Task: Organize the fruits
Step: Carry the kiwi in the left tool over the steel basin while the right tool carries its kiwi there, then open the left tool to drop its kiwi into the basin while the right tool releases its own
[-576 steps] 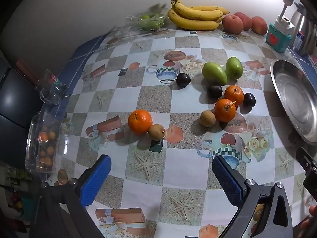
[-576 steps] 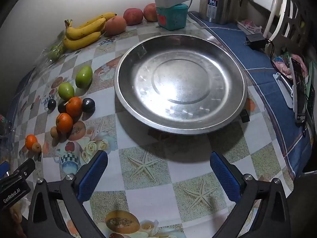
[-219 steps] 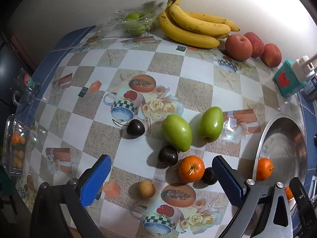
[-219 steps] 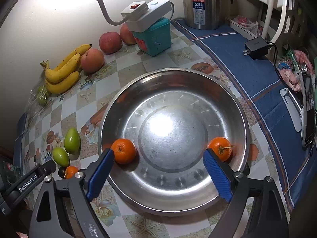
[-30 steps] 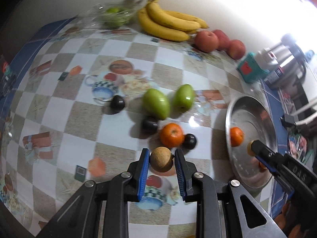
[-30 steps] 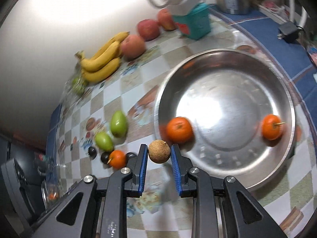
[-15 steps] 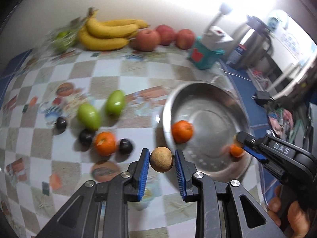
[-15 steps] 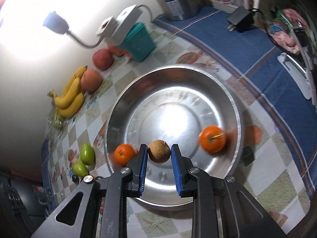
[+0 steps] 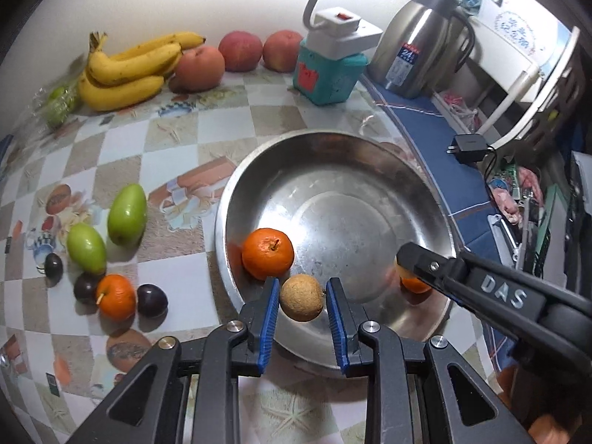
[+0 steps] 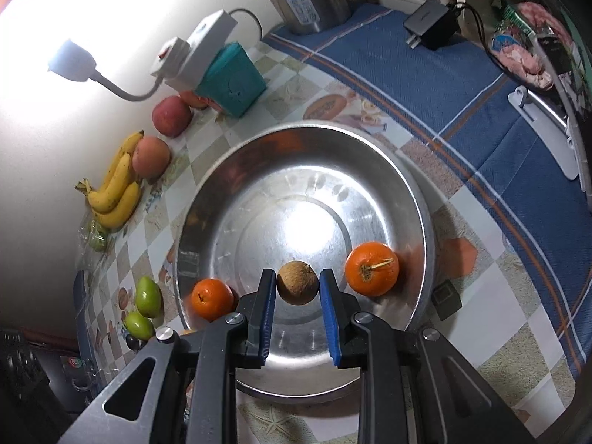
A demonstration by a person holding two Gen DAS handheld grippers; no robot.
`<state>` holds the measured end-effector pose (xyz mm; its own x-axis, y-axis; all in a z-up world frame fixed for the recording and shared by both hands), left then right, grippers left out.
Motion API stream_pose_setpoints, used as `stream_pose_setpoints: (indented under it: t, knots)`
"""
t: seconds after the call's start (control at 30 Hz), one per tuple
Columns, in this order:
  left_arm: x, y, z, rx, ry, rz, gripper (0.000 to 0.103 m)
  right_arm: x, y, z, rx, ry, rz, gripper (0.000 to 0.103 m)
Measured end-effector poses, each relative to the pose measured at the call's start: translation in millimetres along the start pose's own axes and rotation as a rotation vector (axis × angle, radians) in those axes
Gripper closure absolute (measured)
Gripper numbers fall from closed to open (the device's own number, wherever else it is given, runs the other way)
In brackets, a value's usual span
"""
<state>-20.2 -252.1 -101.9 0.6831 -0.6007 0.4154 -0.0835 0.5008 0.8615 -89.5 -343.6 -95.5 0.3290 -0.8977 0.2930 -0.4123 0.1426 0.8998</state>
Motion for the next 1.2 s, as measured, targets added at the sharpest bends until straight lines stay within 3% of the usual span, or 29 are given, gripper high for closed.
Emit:
stream_pose_setpoints:
  t: [0.33,1.03,1.2]
  knots:
    - [-6,-23,-7,0.024,-0.002,-0.037,0.075,-9,-18,0,-0.030,0.015,-0.049,0.078]
    - [-11,-32,-9,0.029,0.000,-0.061,0.073,-22,-36,4,-0.100,0.037,-0.109,0.077]
    - [-9,-29,-8,0.021,0.004,-0.055,0.065,-19,-32,5,-0.098,0.027,-0.098,0.077]
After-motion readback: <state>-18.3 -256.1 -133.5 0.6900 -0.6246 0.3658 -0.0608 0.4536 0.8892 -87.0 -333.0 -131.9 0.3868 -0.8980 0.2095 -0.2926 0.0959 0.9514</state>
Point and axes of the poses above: each gripper's, at about its wrist camera, not at the fingertips, and y roughly against the way its jaws point, z to its right, x to its top, the point moved 10 cm from there along -y, roughly the way its jaws point, and after that the axes turned 4 degrees about -x, right-handed, at the moved point
